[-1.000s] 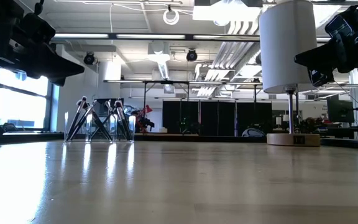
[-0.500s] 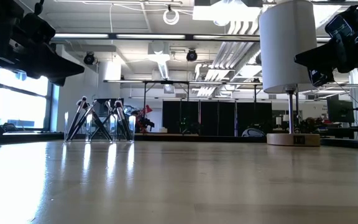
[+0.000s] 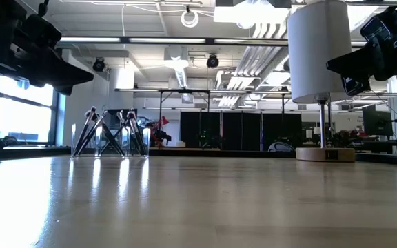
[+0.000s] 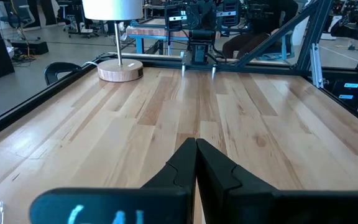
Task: Put items in baskets/containers
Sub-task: Return to Home Position
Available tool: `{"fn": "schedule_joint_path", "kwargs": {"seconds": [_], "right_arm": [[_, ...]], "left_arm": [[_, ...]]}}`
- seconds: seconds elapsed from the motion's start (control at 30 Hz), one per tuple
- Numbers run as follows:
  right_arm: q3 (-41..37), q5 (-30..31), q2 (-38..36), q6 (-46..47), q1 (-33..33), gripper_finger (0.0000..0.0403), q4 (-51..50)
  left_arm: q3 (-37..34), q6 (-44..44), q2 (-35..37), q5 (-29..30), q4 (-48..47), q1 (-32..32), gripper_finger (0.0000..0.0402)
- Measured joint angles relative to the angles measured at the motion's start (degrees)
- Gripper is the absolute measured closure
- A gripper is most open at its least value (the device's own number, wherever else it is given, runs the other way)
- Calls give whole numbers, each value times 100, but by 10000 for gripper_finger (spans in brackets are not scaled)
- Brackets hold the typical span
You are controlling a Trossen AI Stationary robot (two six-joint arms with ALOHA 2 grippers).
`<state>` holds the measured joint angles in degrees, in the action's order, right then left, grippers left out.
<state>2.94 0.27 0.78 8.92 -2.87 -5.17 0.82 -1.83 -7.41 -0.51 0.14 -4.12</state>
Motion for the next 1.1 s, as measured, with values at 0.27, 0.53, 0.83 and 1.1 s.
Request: {"fn": "schedule_joint_path", "kwargs": {"seconds": [0.27, 0.53, 0.83, 1.1], "right_arm": [[0, 0, 0, -2, 0, 395, 0], [0, 0, 2, -1, 2, 396, 0], [0, -1, 2, 0, 0, 399, 0], [0, -2, 2, -1, 1, 396, 0]], "left_arm": [[0, 0, 1, 0, -2, 1, 394], [0, 1, 1, 1, -1, 1, 394], [0, 1, -1, 0, -2, 2, 394], [0, 0, 1, 0, -2, 2, 394]]}}
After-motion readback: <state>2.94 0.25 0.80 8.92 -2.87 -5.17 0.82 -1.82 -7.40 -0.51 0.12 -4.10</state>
